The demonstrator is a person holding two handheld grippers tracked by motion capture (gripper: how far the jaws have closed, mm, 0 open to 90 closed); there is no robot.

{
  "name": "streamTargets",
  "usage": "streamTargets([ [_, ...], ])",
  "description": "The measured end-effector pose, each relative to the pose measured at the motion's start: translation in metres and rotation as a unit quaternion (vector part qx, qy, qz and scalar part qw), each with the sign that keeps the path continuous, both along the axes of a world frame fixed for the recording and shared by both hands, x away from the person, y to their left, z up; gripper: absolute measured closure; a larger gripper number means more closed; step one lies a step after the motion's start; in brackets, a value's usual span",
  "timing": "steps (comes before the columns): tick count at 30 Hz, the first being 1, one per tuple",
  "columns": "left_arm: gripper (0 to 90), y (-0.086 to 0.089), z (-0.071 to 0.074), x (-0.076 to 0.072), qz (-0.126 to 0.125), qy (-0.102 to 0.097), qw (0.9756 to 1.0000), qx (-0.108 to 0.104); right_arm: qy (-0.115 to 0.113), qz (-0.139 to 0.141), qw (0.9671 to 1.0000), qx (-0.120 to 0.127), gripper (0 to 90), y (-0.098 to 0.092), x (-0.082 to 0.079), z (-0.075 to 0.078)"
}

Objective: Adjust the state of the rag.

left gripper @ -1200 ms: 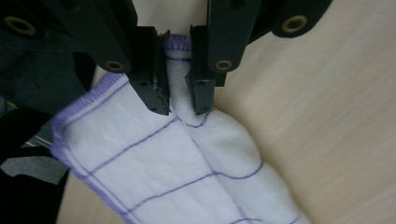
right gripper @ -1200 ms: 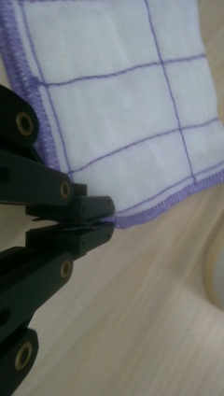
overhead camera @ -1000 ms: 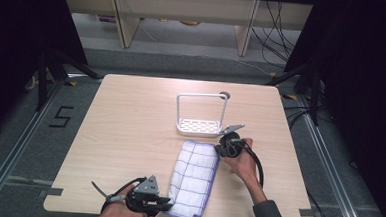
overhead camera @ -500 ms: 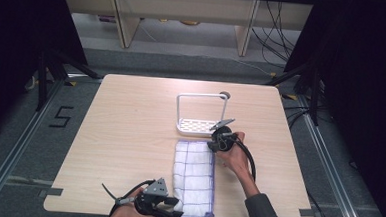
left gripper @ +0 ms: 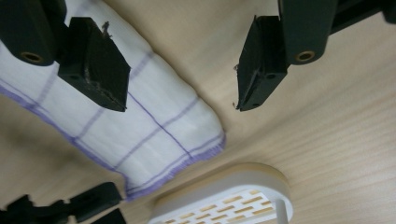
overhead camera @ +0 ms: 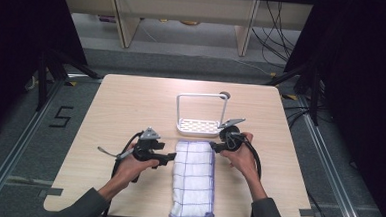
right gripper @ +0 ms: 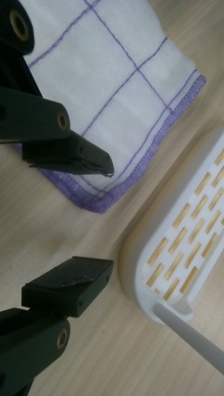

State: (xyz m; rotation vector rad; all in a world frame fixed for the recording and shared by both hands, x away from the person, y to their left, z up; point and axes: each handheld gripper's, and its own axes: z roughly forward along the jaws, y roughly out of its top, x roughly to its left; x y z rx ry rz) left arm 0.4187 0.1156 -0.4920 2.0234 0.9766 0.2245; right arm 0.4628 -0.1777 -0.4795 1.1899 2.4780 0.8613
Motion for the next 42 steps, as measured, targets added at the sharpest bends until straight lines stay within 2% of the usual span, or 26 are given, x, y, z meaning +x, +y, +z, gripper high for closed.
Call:
streamTargets([
  [1,33.7,-0.003,-0.002,0.007,0.002,0.0,1.0,0.008,0.004,-0.005,1.0,0.001,47.6,0.0,0.0,-0.001],
  [2,33.7,-0.006,-0.003,0.014,0.004,0.0,0.9999,0.016,-0.003,-0.005,1.0,0.0,47.6,0.0,0.002,-0.003],
  [3,34.0,-0.012,-0.006,0.024,0.003,-0.012,0.999,0.043,0.001,-0.007,1.0,-0.003,47.8,0.0,0.003,-0.004],
  [4,34.6,-0.014,-0.006,0.027,0.003,-0.013,0.9987,0.048,0.001,-0.002,1.0,0.001,48.5,0.002,0.003,-0.005],
  [6,36.9,-0.017,-0.008,0.034,0.005,-0.007,0.9993,0.036,0.005,0.002,1.0,-0.001,48.5,0.004,0.004,-0.007],
  [10,41.3,-0.024,-0.014,0.043,-0.004,0.006,0.9994,0.034,0.001,0.011,0.9999,0.004,48.5,0.007,0.007,-0.012],
  [11,41.9,-0.025,-0.015,0.044,-0.002,0.006,0.9992,0.038,0.001,0.006,0.9999,0.012,48.5,0.01,0.007,-0.014],
  [12,42.5,-0.026,-0.017,0.046,0.002,0.004,0.9993,0.037,0.014,0.004,0.9998,0.011,48.5,0.01,0.007,-0.014],
  [13,44.6,-0.028,-0.019,0.048,0.0,0.002,0.9993,0.036,0.008,0.01,0.9999,0.003,48.5,0.01,0.009,-0.015],
  [14,46.0,-0.029,-0.02,0.049,-0.002,0.003,0.9994,0.036,0.012,0.005,0.9998,0.013,48.5,0.011,0.009,-0.017],
  [16,49.5,-0.033,-0.022,0.049,-0.013,-0.003,0.9989,0.046,0.008,0.012,0.9999,0.002,48.9,0.012,0.01,-0.018],
  [18,51.7,-0.034,-0.023,0.048,-0.019,-0.01,0.9987,0.046,0.017,0.004,0.9998,0.007,49.0,0.014,0.009,-0.018],
  [19,54.1,-0.034,-0.023,0.048,-0.023,-0.01,0.9987,0.045,0.016,0.011,0.9998,0.004,49.4,0.014,0.01,-0.018],
  [20,56.6,-0.034,-0.023,0.048,-0.025,-0.015,0.9985,0.046,0.002,0.01,0.9999,0.004,50.3,0.015,0.01,-0.02],
  [22,63.1,-0.034,-0.024,0.047,-0.036,-0.015,0.9983,0.042,0.017,0.008,0.9998,0.006,53.7,0.016,0.009,-0.019],
  [23,66.4,-0.035,-0.024,0.046,-0.037,-0.018,0.9983,0.042,0.01,0.013,0.9999,0.001,55.6,0.014,0.009,-0.019],
  [26,73.5,-0.035,-0.024,0.044,-0.043,-0.02,0.9979,0.044,0.023,-0.006,0.9995,0.022,59.3,0.015,0.007,-0.02],
  [29,79.0,-0.037,-0.024,0.042,-0.051,-0.027,0.9972,0.047,0.019,0.009,0.9994,0.026,70.2,0.014,0.006,-0.021],
  [31,80.3,-0.038,-0.024,0.042,-0.051,-0.029,0.9971,0.049,0.02,0.018,0.9993,0.024,76.8,0.015,0.004,-0.02],
  [32,81.0,-0.038,-0.023,0.042,-0.051,-0.028,0.9972,0.047,0.003,0.031,0.9994,0.013,79.8,0.015,0.004,-0.021],
  [33,81.4,-0.037,-0.023,0.042,-0.052,-0.027,0.9972,0.048,0.007,0.03,0.9994,0.013,82.4,0.019,0.0,-0.02],
  [34,81.8,-0.037,-0.023,0.042,-0.052,-0.027,0.9972,0.048,-0.009,0.041,0.9991,0.002,84.0,0.02,0.0,-0.02],
  [36,82.2,-0.036,-0.022,0.042,-0.053,-0.028,0.9972,0.045,-0.017,0.045,0.9988,-0.009,85.4,0.022,-0.002,-0.02],
  [38,82.5,-0.036,-0.02,0.042,-0.054,-0.03,0.9971,0.044,-0.017,0.044,0.9988,-0.01,86.1,0.023,-0.004,-0.018],
  [39,82.6,-0.035,-0.019,0.041,-0.053,-0.031,0.9974,0.039,-0.027,0.043,0.9987,-0.005,86.2,0.023,-0.005,-0.019],
  [42,82.6,-0.032,-0.014,0.041,-0.056,-0.035,0.9972,0.034,-0.024,0.047,0.9986,-0.003,86.3,0.021,-0.007,-0.012],
])
